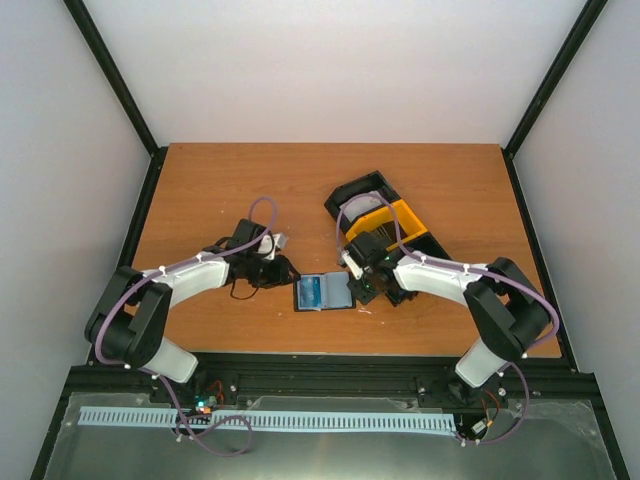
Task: Put the credit cards into the card holder
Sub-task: Close the card holder at the center of the board.
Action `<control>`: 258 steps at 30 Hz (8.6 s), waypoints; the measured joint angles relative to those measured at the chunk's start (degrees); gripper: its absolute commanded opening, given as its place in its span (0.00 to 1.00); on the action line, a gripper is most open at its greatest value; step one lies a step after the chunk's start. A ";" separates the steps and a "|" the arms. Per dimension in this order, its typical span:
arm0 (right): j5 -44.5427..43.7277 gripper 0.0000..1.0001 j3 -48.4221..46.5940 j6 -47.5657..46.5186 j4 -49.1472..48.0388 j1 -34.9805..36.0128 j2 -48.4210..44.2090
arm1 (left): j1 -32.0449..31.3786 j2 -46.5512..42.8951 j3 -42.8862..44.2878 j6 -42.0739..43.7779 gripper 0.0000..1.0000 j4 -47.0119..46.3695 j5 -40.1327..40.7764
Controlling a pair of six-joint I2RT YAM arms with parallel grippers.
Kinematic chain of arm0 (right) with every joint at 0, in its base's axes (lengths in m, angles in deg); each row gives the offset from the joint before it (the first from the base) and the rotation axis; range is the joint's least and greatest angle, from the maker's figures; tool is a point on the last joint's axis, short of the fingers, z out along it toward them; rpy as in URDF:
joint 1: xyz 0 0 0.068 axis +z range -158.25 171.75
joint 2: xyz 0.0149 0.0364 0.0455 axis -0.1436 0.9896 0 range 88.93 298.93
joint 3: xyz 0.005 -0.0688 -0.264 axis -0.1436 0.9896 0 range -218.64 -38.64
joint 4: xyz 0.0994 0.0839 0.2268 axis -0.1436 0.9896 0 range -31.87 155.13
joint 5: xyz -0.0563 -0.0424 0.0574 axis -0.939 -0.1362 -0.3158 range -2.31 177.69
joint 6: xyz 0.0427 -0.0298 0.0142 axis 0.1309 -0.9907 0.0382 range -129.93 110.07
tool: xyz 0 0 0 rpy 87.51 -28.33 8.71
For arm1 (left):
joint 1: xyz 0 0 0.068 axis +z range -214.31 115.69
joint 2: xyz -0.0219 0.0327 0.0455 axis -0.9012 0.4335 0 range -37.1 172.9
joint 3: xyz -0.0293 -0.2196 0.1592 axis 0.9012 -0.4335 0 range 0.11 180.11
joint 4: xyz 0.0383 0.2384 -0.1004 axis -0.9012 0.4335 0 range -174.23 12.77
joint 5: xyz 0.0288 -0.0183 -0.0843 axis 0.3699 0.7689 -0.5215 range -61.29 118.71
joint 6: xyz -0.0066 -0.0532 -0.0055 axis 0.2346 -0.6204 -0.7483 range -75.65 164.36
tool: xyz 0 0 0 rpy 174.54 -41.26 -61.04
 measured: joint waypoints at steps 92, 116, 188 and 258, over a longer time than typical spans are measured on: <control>24.20 0.03 -9.97 27.71 -8.33 0.79 1.16 | 2.62 -10.25 -11.61 -8.85 0.43 2.69 8.79; 41.07 0.10 -17.77 37.13 -28.06 11.06 22.80 | 3.23 -22.82 -13.03 -19.67 0.31 13.25 25.62; 39.58 0.50 -9.40 39.19 -24.52 5.60 19.10 | 4.28 -9.75 -14.82 -11.50 0.08 -2.03 1.75; -15.41 0.45 -55.23 29.83 44.50 23.34 37.73 | 17.42 -19.30 11.56 -5.01 0.71 16.13 17.31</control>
